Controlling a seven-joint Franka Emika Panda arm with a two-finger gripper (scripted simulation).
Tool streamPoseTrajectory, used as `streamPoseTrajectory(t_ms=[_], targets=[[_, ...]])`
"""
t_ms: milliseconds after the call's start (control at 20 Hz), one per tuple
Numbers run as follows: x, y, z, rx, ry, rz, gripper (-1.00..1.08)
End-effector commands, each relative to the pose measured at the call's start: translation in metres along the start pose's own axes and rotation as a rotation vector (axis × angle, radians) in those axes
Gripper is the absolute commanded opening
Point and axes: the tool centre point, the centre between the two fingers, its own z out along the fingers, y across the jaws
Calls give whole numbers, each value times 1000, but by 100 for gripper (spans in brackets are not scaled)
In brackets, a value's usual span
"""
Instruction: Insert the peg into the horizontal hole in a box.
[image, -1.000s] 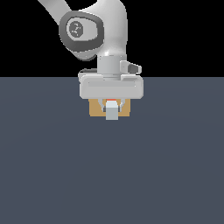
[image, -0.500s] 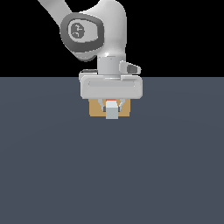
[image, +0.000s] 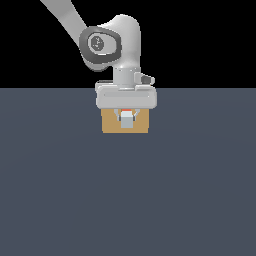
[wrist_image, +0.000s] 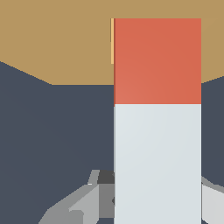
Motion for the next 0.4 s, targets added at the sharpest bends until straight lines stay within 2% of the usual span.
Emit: streamPoseTrajectory(t_ms=[0,350], targets=[[17,1,-2,-3,0,1,-100],[34,3,-2,-4,1,1,-100]])
